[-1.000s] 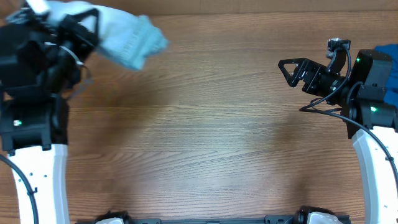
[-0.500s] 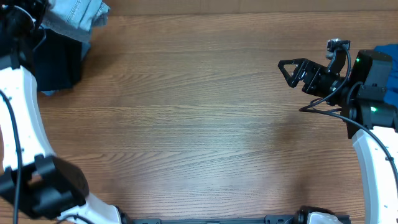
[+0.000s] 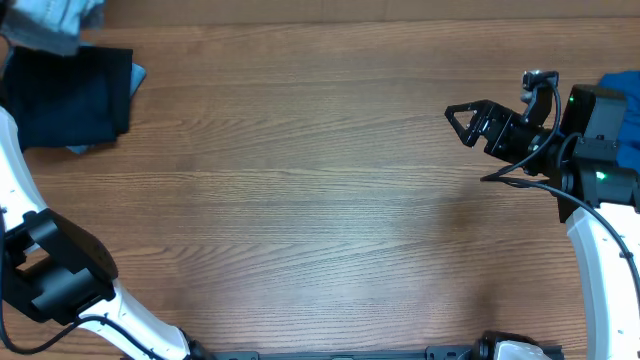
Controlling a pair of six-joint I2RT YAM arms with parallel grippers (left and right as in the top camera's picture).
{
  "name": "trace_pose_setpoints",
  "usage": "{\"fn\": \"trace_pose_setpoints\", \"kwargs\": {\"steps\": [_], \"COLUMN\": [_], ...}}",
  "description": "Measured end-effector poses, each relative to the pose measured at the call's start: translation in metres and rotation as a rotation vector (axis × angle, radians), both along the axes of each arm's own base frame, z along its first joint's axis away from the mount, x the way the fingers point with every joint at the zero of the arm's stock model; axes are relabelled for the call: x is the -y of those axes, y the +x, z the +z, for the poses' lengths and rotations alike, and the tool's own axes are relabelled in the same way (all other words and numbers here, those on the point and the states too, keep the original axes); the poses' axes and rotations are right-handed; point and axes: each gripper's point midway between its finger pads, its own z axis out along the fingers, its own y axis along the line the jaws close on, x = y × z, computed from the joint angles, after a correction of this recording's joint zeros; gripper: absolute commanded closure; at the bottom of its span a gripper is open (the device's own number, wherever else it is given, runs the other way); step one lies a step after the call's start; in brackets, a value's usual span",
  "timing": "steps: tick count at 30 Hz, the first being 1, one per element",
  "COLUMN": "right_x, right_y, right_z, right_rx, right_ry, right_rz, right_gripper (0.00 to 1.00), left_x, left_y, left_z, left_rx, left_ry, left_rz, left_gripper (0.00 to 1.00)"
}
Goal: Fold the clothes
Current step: 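Lift the shorts with the left gripper and carry them to the upper-left stack, then lower the shorts onto the navy garment stack and open the left gripper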
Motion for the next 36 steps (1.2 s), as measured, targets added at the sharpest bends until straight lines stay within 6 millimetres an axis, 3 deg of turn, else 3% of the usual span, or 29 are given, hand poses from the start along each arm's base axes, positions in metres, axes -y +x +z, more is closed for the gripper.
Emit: {"fn": "trace_pose_setpoints", "kwargs": {"steps": [3, 11, 14, 20, 32, 36], "right_x": [0.0, -0.002, -0.003, -0.004, -0.004, -0.004], "right_y": [-0.002, -0.015, -0.019, -0.023, -0.026, -0.027], "right_z": [-0.003, -0.015, -0.018, -0.022, -0.024, -0.025], "right_rx": [-0.018, -0.104, -0.129, -0.153, -0.173, -0.177], "right_ry": [0.002, 0.016, 0.02, 0.024, 0.027, 0.028], "right_rz": [0.0, 0.0, 0.0, 0.0, 0.0, 0.0], "right_gripper": [0.0, 0.0, 0.0, 0.0, 0.0, 0.0], "left_x": [-0.006, -0.02, -0.027, -0.038, -0.049, -0.048], "left_y": [0.005, 0.027, 0.034, 0.039, 0.036, 0.039], "left_z": [-0.006, -0.062, -0.073, -0.07, -0.021, -0.021], "left_rx": [0.003, -0.064, -0.05, 0.002, 0.151, 0.139], "left_ry": [0.002, -0.041, -0.048, -0.064, -0.051, -0.043], "left_rz": [0.013, 0.033, 0.046, 0.094, 0.158, 0.183], "left_gripper": [0.96, 0.96, 0.95, 0.95, 0.93, 0.91]}}
